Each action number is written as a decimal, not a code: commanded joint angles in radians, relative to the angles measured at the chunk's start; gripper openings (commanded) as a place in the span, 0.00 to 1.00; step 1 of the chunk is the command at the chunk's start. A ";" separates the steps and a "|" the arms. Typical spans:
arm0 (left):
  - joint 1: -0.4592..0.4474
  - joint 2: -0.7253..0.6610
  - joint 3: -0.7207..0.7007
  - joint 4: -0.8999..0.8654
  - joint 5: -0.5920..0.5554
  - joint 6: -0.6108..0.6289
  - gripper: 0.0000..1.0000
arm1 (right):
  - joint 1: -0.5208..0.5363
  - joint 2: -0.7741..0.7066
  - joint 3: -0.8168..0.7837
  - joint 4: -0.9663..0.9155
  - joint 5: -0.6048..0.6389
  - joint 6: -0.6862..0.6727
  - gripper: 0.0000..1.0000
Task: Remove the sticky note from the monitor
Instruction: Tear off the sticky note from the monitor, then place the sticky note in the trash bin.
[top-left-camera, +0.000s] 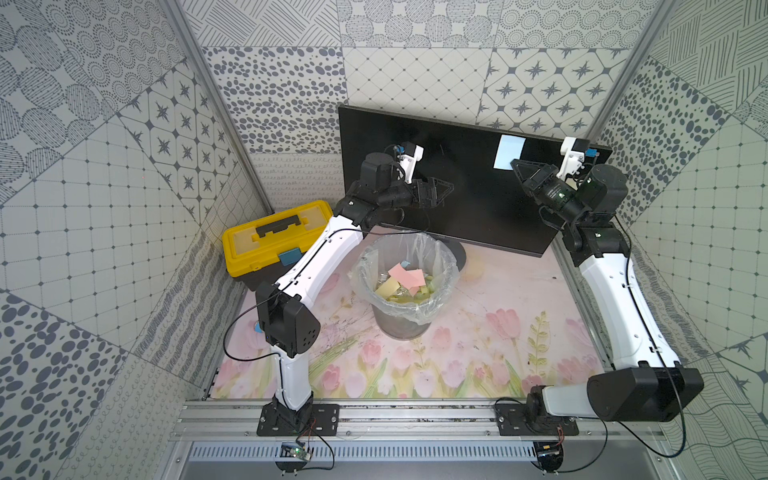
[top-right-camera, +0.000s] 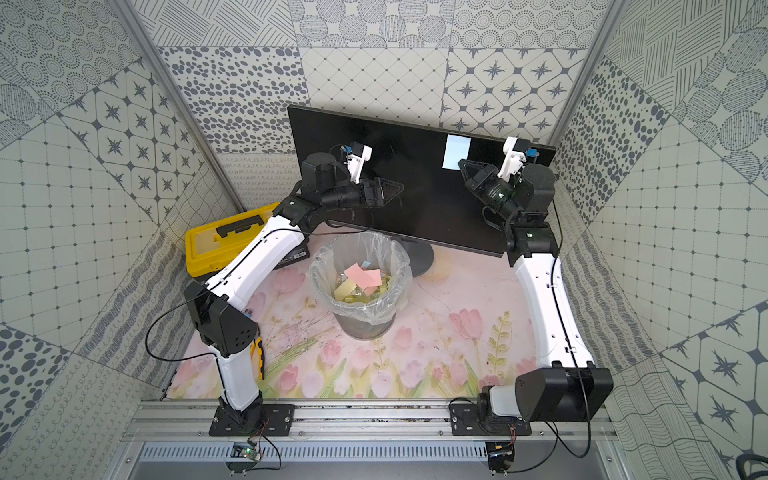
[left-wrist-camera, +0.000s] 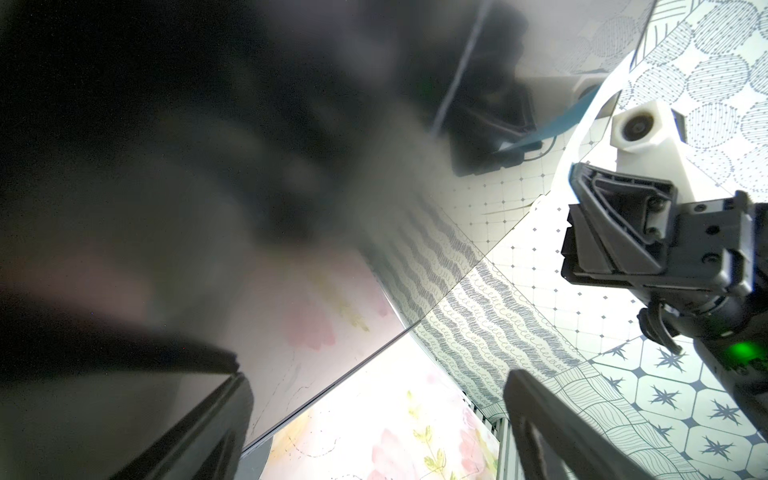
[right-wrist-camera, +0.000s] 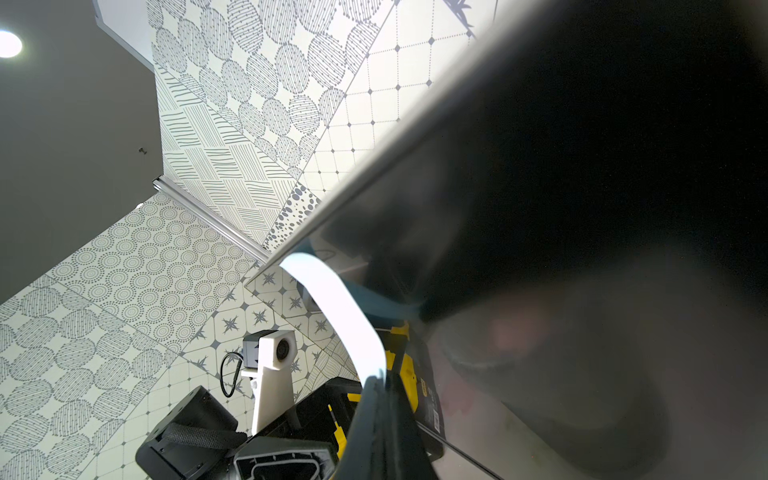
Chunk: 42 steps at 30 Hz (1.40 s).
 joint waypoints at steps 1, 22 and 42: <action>0.001 0.009 0.015 0.036 -0.055 0.040 0.99 | 0.004 -0.016 0.010 0.044 -0.005 -0.018 0.00; 0.000 0.014 0.031 0.016 -0.076 0.060 0.99 | 0.014 -0.126 -0.061 -0.032 -0.027 -0.089 0.00; 0.003 -0.250 -0.201 0.080 -0.234 0.244 0.99 | 0.092 -0.216 0.012 -0.231 -0.074 -0.419 0.00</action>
